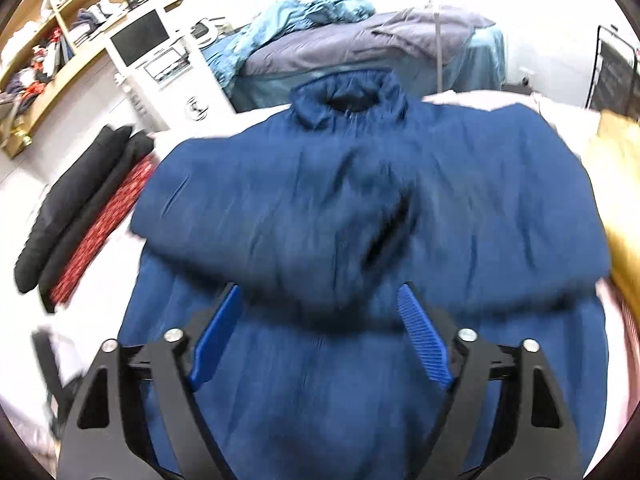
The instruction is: Fold large clothes
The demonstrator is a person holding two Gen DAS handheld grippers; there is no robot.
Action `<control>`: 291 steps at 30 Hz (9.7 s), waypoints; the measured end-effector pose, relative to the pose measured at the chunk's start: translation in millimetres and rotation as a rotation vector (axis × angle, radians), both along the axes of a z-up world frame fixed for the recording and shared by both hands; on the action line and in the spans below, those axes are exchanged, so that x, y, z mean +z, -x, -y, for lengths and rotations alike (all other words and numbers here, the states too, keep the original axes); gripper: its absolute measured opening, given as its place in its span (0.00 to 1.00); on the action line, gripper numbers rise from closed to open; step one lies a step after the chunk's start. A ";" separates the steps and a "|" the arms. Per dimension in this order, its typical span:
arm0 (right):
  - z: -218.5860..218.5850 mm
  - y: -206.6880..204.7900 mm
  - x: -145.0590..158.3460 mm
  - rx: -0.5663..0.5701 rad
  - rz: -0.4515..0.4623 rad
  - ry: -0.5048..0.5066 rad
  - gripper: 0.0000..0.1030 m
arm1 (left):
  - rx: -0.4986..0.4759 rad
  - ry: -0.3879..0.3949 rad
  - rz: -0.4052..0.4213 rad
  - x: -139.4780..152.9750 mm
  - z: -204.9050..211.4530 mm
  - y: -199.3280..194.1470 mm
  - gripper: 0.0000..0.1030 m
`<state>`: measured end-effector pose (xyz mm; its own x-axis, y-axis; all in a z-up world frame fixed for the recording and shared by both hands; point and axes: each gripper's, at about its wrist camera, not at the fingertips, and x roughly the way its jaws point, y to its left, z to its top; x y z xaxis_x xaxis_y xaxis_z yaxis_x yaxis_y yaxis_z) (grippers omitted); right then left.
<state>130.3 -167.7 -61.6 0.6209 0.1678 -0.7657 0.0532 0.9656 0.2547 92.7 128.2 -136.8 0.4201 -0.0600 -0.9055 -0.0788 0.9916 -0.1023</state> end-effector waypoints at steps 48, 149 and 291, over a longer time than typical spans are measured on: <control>88.9 58.5 -19.5 -0.111 -0.073 0.252 0.82 | -0.084 0.018 0.044 14.3 -31.2 38.8 0.94; 225.4 -46.4 -78.2 -0.232 -0.368 -1.013 0.20 | -0.315 0.720 -0.120 58.8 14.4 -214.0 0.29; 214.5 1.5 14.1 -0.186 -0.110 0.100 0.11 | -0.455 0.033 0.143 53.7 -0.9 -180.1 0.26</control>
<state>128.8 -382.2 -47.6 0.5461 -0.0220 -0.8374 0.2548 0.9567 0.1410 272.8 129.2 -83.1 0.4644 -0.2946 -0.8352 0.3797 0.9182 -0.1127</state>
